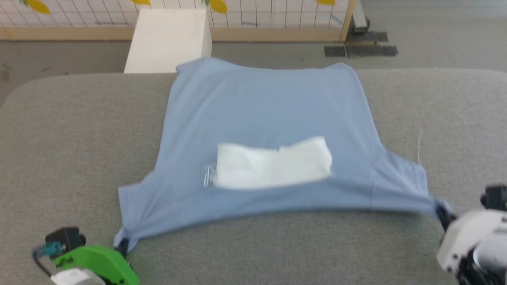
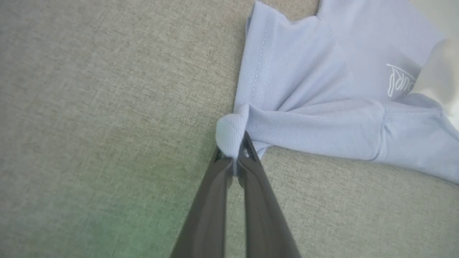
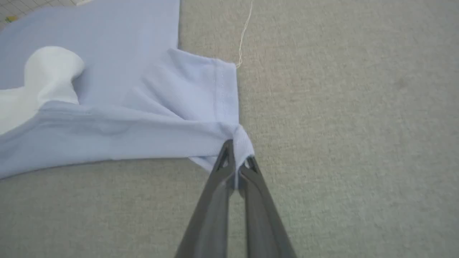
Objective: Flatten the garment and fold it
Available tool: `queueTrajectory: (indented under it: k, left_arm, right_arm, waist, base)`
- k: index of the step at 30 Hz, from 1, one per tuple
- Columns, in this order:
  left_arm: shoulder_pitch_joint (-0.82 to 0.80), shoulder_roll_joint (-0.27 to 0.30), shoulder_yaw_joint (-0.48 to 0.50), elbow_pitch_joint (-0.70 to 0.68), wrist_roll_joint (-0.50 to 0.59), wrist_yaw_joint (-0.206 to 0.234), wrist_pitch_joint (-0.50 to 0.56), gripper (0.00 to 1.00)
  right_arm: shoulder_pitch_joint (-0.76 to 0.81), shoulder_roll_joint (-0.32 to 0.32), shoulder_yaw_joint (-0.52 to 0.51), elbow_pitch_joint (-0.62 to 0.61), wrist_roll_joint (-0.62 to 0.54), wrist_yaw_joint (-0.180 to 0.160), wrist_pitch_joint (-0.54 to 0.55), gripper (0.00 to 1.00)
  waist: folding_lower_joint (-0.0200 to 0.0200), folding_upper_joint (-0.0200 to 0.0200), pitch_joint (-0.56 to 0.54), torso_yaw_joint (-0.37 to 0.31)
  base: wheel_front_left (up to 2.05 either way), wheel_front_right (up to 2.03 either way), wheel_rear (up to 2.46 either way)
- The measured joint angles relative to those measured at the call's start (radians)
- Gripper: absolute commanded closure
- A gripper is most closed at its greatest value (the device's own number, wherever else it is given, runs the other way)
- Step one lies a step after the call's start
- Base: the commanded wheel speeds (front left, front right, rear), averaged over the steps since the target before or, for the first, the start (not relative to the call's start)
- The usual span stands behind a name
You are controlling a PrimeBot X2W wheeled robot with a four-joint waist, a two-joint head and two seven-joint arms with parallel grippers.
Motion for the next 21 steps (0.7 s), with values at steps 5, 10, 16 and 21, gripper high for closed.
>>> queueTrajectory:
  k: [5,10,16,21]
  left_arm:
    - [0.113,-0.024,0.011,-0.085,-0.026,0.045,0.048,1.00]
    - [0.222,-0.040,0.022,-0.157,-0.037,0.092,0.076,1.00]
    - [0.253,-0.048,0.010,-0.166,-0.026,0.109,0.078,1.00]
    - [0.250,-0.056,-0.002,-0.154,-0.026,0.098,0.052,1.00]
  right_arm:
    - [0.130,0.015,-0.050,-0.061,0.009,0.000,0.127,1.00]
    - [0.239,0.015,-0.076,-0.033,0.093,0.000,0.217,1.00]
    - [0.250,0.012,-0.085,0.020,0.102,0.001,0.208,1.00]
    - [0.246,0.007,-0.077,0.065,0.111,0.001,0.140,0.39]
  waist:
    - [0.0000,0.0000,-0.033,0.007]
    - [0.0000,0.0000,-0.052,0.016]
    - [0.0000,0.0000,-0.050,0.031]
    - [0.0000,0.0000,-0.049,0.042]
  base:
    - [0.00,0.00,0.00]
    - [0.00,0.00,0.00]
    - [0.00,0.00,0.00]
    - [0.00,0.00,0.00]
